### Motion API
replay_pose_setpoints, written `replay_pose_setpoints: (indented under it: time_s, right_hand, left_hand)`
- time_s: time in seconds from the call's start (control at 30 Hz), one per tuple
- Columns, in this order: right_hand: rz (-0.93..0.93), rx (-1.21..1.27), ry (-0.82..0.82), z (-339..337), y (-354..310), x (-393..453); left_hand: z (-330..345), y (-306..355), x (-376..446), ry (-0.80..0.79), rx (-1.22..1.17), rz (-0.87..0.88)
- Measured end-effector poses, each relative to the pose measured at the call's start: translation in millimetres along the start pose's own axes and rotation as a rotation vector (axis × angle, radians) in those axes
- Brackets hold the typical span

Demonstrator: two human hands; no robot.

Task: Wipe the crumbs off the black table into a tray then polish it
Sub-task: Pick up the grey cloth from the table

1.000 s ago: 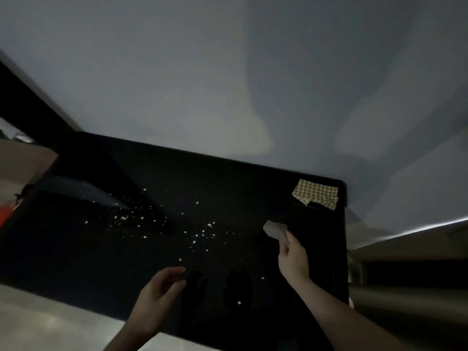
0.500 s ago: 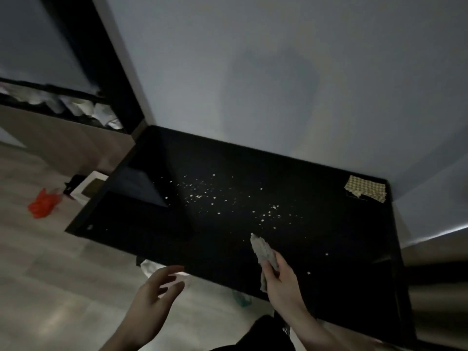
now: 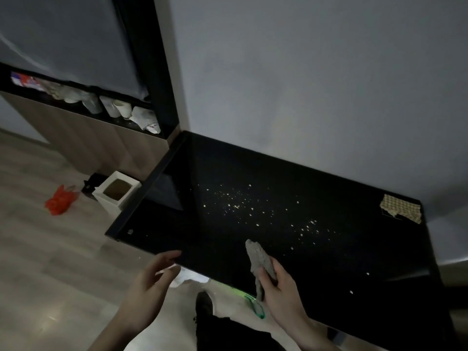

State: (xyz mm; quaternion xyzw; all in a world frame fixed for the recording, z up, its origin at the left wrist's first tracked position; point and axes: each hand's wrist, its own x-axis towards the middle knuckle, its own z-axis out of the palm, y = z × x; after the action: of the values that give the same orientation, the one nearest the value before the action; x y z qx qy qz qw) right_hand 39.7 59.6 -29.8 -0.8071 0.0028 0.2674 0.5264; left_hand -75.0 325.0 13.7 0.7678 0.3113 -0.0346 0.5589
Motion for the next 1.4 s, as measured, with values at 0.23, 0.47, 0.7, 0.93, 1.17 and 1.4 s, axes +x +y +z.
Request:
replay_pose_setpoints:
  time_s: [0.23, 0.47, 0.7, 0.93, 1.17, 1.4]
  right_hand:
    - [-0.003, 0.042, -0.175, 88, -64, 68]
    - [-0.022, 0.063, -0.261, 148, -119, 130]
    - [0.080, 0.094, -0.054, 182, -121, 160]
    - [0.198, 0.146, 0.174, 286, -142, 165]
    - [0.227, 0.173, 0.314, 411, -178, 210]
    - [0.137, 0.004, 0.375, 444, -167, 296]
  left_hand:
    - [-80, -4, 47, 0.113, -0.026, -0.099]
    - [-146, -28, 96, 0.174, 0.004, -0.185]
    - [-212, -35, 185, -0.009, 0.065, -0.193]
    - [-303, -93, 321, -0.171, 0.148, -0.215]
    - [-351, -194, 461, -0.330, 0.233, -0.372]
    - [-328, -274, 566, -0.379, 0.467, -0.481]
